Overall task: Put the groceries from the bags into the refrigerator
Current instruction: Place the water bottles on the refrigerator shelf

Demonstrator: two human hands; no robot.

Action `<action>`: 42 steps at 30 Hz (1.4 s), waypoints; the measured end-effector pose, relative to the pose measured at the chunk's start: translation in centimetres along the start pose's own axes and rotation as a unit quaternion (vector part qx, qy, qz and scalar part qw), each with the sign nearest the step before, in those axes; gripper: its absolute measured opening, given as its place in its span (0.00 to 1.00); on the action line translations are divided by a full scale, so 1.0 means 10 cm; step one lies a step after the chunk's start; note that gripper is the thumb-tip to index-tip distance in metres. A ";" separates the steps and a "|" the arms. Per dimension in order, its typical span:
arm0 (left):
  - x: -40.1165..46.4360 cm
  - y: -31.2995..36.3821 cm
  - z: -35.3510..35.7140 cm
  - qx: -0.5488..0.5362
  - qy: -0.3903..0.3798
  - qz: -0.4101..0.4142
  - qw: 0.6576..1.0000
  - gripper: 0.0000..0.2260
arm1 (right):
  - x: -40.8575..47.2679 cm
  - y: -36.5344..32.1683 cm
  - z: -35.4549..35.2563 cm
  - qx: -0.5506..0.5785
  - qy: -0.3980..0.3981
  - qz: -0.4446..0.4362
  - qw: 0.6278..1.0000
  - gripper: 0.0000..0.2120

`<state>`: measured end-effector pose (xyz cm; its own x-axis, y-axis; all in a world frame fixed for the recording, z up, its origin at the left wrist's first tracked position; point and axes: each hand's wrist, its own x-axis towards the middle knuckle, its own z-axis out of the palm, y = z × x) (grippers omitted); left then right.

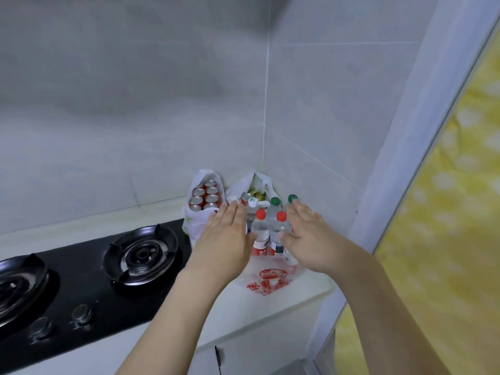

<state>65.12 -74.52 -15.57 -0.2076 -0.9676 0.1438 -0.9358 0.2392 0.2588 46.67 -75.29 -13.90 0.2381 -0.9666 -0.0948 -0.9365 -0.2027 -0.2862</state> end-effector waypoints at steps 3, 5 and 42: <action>0.34 -0.16 0.06 0.013 0.000 -0.011 1.000 0.30 | 0.37 0.14 0.06 0.002 -0.020 -0.001 1.000 0.31; 0.54 -0.28 0.12 0.020 0.015 -0.020 0.999 0.30 | 0.60 0.21 0.12 0.011 -0.033 -0.003 0.999 0.31; 2.15 -1.48 1.68 -0.197 -0.012 -0.031 0.980 0.10 | 2.61 0.36 1.14 -0.008 0.058 0.129 0.990 0.08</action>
<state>69.72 -100.21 -32.39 -0.1642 -0.9819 0.0942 -0.7659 0.1871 0.6151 52.44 -99.43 -28.32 -0.0387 -0.9979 -0.0527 -0.9668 0.0507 -0.2506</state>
